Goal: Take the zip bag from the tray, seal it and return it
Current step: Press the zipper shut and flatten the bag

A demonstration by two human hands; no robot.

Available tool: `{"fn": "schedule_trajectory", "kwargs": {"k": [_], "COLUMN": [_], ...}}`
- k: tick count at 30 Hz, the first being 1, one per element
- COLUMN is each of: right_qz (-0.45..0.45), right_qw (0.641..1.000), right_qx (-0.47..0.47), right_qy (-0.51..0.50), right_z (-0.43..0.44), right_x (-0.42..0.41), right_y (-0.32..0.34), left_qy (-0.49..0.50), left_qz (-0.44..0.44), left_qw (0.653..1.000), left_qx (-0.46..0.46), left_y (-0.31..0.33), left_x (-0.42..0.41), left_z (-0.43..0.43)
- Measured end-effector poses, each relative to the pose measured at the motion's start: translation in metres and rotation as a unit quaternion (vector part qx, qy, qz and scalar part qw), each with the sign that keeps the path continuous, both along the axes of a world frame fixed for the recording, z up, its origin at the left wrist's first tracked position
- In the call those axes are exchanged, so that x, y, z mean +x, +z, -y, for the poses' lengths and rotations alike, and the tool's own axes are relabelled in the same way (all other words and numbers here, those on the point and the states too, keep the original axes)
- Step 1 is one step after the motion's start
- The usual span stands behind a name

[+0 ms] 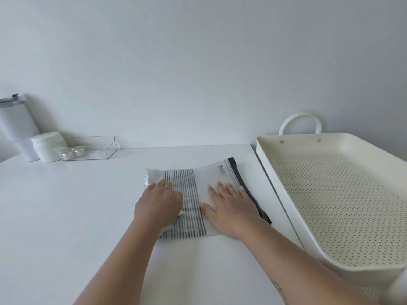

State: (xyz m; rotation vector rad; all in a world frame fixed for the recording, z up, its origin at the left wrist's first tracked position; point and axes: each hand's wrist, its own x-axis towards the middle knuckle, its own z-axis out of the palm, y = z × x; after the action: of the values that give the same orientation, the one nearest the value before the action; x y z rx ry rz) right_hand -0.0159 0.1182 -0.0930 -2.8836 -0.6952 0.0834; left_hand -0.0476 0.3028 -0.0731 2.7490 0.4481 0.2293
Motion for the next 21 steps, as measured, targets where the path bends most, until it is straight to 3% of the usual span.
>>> {"fn": "schedule_trajectory", "kwargs": {"k": [6,11,14,17,21], "right_qz": [-0.025,-0.016,0.058,0.106,0.046], "right_qw": [1.0,0.999,0.994,0.988,0.995], "right_qx": [0.002,0.017,0.093,0.105,0.085], "right_qy": [0.003,0.023,0.027,0.027,-0.004], "right_z": [0.025,0.027,0.029,0.034,0.038], "right_x": [-0.025,-0.055,-0.056,-0.048,-0.044], "right_y": [0.006,0.015,0.032,0.04,0.036], "left_qy": [-0.066,-0.147,-0.142,-0.131,-0.118], "left_qz": [0.002,0.112,0.142,0.161,0.117], "left_qw": [0.997,0.963,0.963,0.967,0.985], "left_qx": [0.047,0.196,0.179,0.146,0.048], "left_y": [0.006,0.024,0.03,0.027,0.014], "left_x": [0.008,0.006,-0.009,-0.036,-0.07], "left_z": [-0.011,-0.016,0.001,0.026,0.056]}}
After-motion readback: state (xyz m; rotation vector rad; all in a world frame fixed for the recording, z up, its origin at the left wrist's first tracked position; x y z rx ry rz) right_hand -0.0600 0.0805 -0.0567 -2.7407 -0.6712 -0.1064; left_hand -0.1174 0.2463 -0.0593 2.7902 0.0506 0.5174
